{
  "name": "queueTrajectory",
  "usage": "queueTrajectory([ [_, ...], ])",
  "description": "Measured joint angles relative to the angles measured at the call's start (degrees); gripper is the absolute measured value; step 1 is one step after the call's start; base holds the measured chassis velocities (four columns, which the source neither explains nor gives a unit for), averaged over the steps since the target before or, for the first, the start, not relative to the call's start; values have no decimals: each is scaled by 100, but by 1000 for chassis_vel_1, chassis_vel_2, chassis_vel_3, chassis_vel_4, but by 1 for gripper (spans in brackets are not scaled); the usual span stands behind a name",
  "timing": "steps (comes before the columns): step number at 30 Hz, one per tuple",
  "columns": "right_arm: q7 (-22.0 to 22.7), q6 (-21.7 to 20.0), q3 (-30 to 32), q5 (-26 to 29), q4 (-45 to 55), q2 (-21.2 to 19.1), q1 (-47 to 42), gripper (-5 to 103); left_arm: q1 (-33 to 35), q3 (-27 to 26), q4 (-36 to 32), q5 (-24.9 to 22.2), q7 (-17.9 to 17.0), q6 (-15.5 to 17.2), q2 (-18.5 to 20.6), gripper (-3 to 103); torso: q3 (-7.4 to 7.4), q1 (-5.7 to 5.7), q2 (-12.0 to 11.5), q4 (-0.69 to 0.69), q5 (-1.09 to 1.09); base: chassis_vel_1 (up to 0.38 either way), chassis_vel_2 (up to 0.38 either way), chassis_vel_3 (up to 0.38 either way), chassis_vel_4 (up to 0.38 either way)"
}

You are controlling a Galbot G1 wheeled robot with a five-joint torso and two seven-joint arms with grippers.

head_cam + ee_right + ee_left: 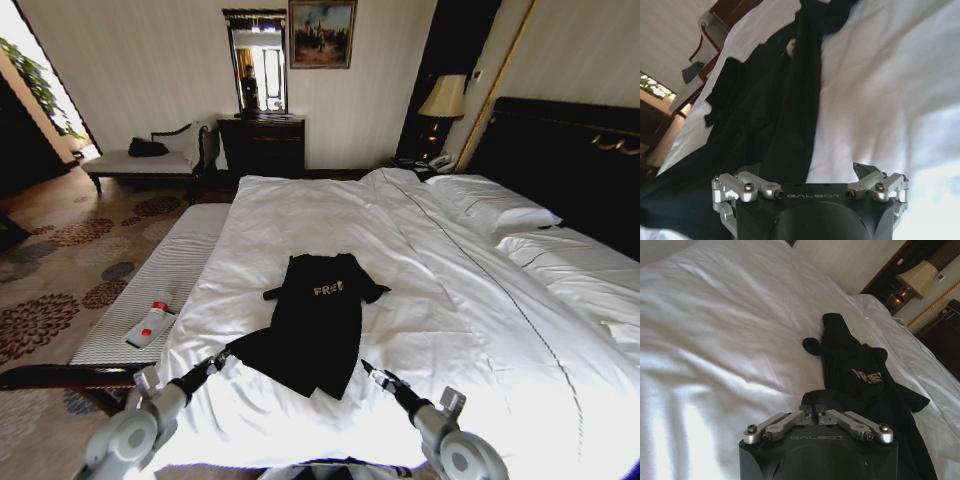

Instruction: Fold the clothes on the bed.

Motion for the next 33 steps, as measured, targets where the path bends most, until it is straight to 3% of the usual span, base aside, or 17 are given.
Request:
queueTrajectory([
  [8,-120,-207,-416,-19,29,198,-207,96,-28,89,-24,75,-29,4,-43,1,0,0,0,0,0,0,0,0,0],
  [9,-143,-211,-482,-75,-21,230,-228,90,-17,91,-35,88,-29,6,-44,1,0,0,0,0,1,0,0,0,0],
  [16,-174,-211,-577,-160,-231,282,-151,86,35,148,-101,190,-38,11,-45,1,0,0,0,0,1,0,0,0,0],
  [19,-156,-211,-578,-75,-317,277,-28,78,35,224,-168,239,-66,14,-15,1,0,0,0,0,1,0,0,0,0],
  [21,-149,-211,-578,-61,-332,277,-10,78,31,233,-175,242,-72,16,-11,1,0,0,0,0,1,0,0,0,0],
  [24,-126,-211,-581,-9,-385,294,39,62,12,258,-206,244,-96,30,15,1,0,0,0,0,1,0,0,0,0],
  [27,-126,-210,-594,-7,-390,300,42,56,10,260,-210,244,-103,31,22,1,0,0,0,0,1,0,0,0,0],
  [28,-125,-211,-609,-6,-395,310,54,45,10,261,-218,244,-110,33,24,1,0,0,0,0,1,0,0,0,0],
  [30,-125,-214,-616,-5,-399,317,66,45,11,261,-225,244,-112,34,26,1,0,0,0,0,1,0,0,0,0],
  [33,-121,-218,-623,-5,-402,327,77,29,19,260,-235,245,-116,35,31,1,0,0,0,0,1,0,0,0,0],
])
